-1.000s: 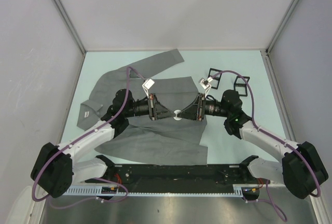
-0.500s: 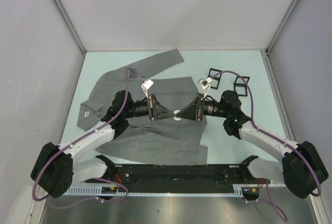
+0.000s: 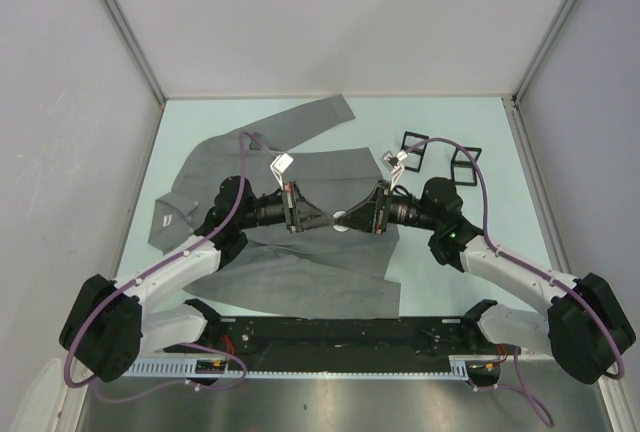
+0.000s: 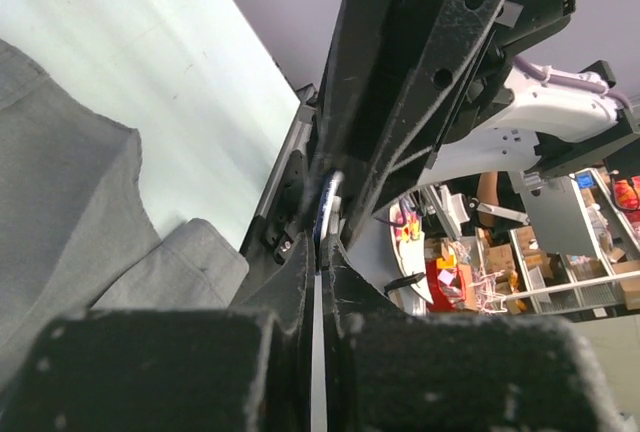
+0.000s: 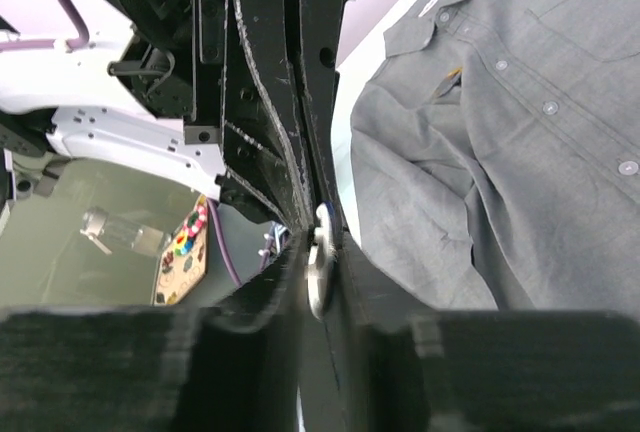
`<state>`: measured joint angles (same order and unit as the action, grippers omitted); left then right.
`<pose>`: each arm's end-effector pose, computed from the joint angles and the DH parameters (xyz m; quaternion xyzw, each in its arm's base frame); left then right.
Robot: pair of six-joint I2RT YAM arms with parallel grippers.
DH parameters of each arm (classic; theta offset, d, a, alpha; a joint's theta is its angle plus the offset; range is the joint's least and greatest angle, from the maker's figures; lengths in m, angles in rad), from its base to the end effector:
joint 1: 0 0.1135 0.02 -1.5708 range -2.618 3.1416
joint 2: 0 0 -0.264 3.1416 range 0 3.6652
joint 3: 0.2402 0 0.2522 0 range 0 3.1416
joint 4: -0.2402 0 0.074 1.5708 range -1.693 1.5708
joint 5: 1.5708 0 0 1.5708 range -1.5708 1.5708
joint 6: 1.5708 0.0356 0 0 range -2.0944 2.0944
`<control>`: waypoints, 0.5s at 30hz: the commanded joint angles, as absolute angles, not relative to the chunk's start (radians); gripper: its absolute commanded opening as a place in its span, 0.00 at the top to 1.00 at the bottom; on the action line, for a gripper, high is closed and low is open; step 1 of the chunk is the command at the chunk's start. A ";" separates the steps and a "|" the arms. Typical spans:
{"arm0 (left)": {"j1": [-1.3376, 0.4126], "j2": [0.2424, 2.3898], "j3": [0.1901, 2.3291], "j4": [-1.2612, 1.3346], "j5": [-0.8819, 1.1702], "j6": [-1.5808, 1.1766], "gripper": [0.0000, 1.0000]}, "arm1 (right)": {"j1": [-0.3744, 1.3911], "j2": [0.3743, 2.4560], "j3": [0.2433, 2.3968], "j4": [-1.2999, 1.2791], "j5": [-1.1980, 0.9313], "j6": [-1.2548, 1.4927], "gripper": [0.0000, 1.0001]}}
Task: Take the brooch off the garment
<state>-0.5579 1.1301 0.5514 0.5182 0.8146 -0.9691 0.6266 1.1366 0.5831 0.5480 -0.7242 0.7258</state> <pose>0.1929 -0.1509 0.2626 0.1293 0.7099 -0.6435 0.2552 0.1883 0.1654 0.2747 -0.2166 0.6746 0.6086 0.3571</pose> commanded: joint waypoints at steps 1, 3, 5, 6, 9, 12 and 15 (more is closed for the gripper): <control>-0.575 1.115 0.552 0.606 0.831 -1.000 1.00 | 0.658 1.115 0.586 0.601 -0.647 0.755 0.70; -0.577 1.114 0.548 0.595 0.825 -1.000 1.00 | 0.657 1.100 0.586 0.594 -0.638 0.773 0.60; -0.575 1.105 0.549 0.568 0.805 -0.993 1.00 | 0.647 1.066 0.586 0.574 -0.630 0.772 0.49; -0.575 1.104 0.549 0.558 0.796 -0.992 1.00 | 0.640 1.051 0.586 0.525 -0.617 0.755 0.45; -0.574 1.098 0.552 0.529 0.784 -0.994 1.00 | 0.615 0.980 0.586 0.374 -0.588 0.692 0.30; -0.574 1.089 0.571 0.483 0.776 -0.950 1.00 | 0.604 0.922 0.586 0.228 -0.523 0.568 0.22; -0.574 1.065 0.603 0.405 0.765 -0.869 1.00 | 0.586 0.907 0.588 0.199 -0.552 0.546 0.25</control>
